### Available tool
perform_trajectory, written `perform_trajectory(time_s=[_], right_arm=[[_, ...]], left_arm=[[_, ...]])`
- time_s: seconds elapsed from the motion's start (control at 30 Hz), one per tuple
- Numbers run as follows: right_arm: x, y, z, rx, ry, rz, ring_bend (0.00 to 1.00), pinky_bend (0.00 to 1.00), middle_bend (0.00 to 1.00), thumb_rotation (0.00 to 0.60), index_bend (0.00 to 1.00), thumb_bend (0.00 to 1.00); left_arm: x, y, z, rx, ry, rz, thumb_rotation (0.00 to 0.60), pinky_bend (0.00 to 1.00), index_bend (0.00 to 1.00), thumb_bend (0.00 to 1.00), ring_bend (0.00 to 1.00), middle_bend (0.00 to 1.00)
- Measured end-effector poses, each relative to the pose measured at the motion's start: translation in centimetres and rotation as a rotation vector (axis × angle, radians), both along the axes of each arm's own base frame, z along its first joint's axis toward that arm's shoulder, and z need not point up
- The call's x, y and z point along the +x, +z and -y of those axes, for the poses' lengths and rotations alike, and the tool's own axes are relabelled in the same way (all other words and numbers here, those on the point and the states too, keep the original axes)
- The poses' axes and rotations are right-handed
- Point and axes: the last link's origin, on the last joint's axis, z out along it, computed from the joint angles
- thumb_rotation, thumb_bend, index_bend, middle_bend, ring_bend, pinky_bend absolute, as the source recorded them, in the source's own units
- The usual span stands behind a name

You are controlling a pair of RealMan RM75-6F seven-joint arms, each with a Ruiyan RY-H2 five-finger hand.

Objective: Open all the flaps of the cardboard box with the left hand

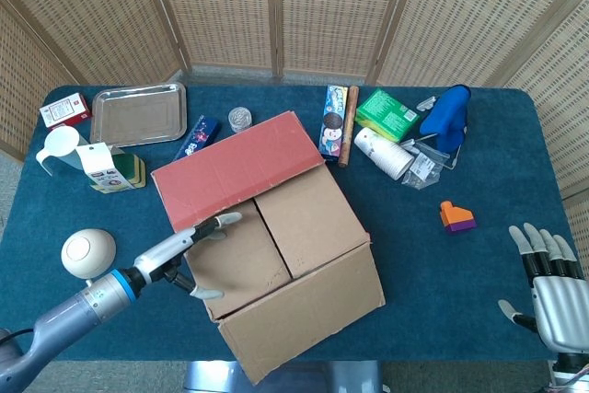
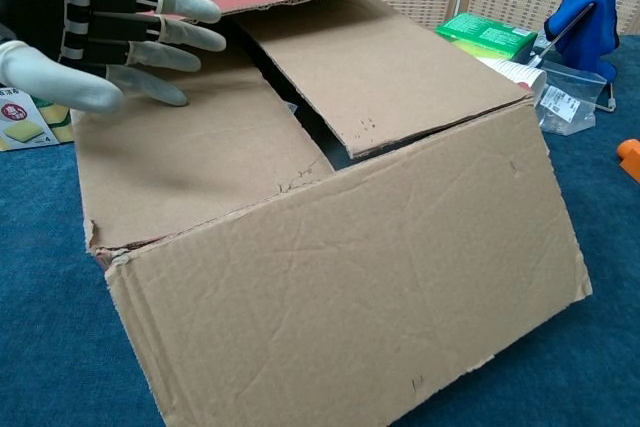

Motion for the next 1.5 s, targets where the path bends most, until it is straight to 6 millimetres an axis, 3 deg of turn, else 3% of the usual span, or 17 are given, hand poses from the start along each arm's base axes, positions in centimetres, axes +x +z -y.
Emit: perform_trajectory(time_s=[0.37, 0.77, 1.1, 1.5], right_arm=[[0.0, 0.1, -0.1, -0.001, 0.001, 0.002, 0.0, 0.0, 0.0, 0.6, 0.0, 0.0], [0.0, -0.1, -0.1, 0.006, 0.0, -0.002, 0.0, 0.0, 0.0, 0.6, 0.0, 0.0], [0.0, -0.1, -0.1, 0.014, -0.004, 0.004, 0.0, 0.0, 0.0, 0.6, 0.0, 0.0], [-0.2, 0.0, -0.1, 0.022, -0.016, 0.022, 0.0, 0.0, 0.0, 0.6, 0.0, 0.0]], left_arm=[[0.1, 1.5, -0.6, 0.072, 0.006, -0.03, 0.6, 0.0, 0.02, 0.0, 0.0, 0.0], [0.1, 6.7, -1.2, 0.245, -0.015, -0.044, 0.6, 0.0, 0.02, 0.0, 0.0, 0.0], [-1.7, 9.3, -3.8, 0.33, 0.043, -0.076, 0.6, 0.0, 0.03, 0.0, 0.0, 0.0], [-4.6, 10.2, -7.1, 0.383, 0.137, -0.119, 0.6, 0.0, 0.03, 0.0, 0.0, 0.0]])
